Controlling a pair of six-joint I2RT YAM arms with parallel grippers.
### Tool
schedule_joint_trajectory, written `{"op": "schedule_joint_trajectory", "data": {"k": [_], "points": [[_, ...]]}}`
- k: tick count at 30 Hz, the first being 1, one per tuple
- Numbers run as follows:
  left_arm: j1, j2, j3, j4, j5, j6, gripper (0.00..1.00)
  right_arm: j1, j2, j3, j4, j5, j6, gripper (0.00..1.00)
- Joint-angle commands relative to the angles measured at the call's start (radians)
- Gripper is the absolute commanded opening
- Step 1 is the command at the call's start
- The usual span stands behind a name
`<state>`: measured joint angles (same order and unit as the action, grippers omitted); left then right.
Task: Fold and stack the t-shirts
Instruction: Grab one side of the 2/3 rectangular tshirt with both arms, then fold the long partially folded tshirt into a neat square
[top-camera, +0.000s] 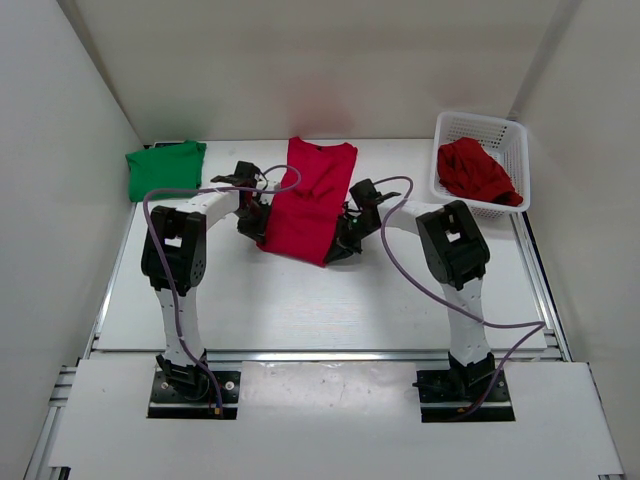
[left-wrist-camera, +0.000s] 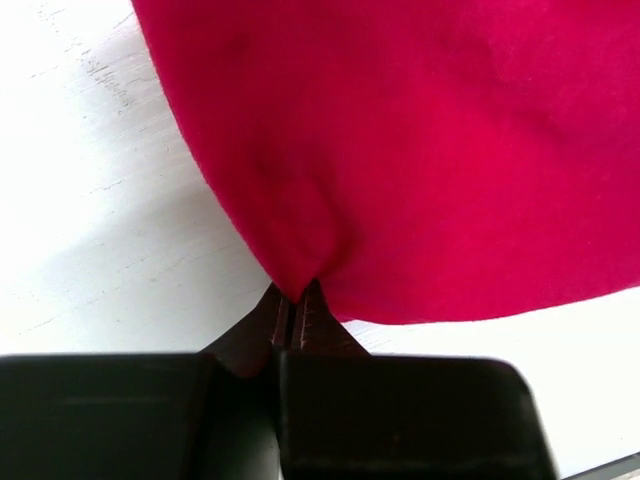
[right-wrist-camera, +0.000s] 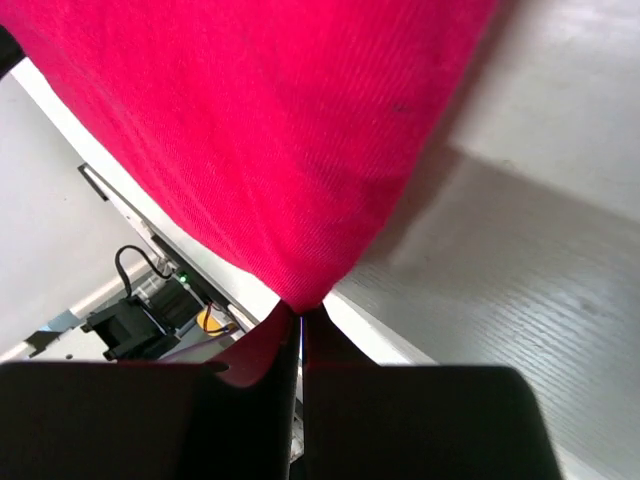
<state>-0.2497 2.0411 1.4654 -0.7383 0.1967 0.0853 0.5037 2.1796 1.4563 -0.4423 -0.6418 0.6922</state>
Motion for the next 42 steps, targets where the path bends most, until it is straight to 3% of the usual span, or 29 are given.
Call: {"op": "schedule_joint_trajectory", "data": {"k": [1,7,13,17,22,28,36,42], "points": [[0.003,-0.039,-0.017,-0.030,0.029,0.008,0.00,-0.017,-0.047,-0.008,0.004,-0.041,0.003,0.00],[-0.003,-0.194,-0.143,-0.108,0.035,0.062,0.00,-0.036,-0.159,-0.057,-0.068,-0.022,-0.088,0.00],[-0.104,-0.358,-0.278,-0.196,-0.046,0.165,0.00,-0.005,-0.294,-0.137,-0.229,-0.019,-0.244,0.00],[-0.183,-0.465,-0.342,-0.249,-0.049,0.189,0.00,0.080,-0.395,-0.259,-0.259,-0.013,-0.295,0.00],[-0.183,-0.565,-0.390,-0.361,-0.008,0.217,0.00,0.208,-0.466,-0.358,-0.312,0.013,-0.316,0.00],[-0.203,-0.665,-0.427,-0.480,-0.006,0.315,0.00,0.314,-0.540,-0.298,-0.415,0.166,-0.284,0.00],[-0.181,-0.668,-0.246,-0.627,0.032,0.367,0.00,0.312,-0.589,-0.165,-0.509,0.194,-0.280,0.00],[-0.159,-0.531,-0.021,-0.635,0.089,0.363,0.00,0.195,-0.574,-0.097,-0.470,0.055,-0.280,0.00]]}}
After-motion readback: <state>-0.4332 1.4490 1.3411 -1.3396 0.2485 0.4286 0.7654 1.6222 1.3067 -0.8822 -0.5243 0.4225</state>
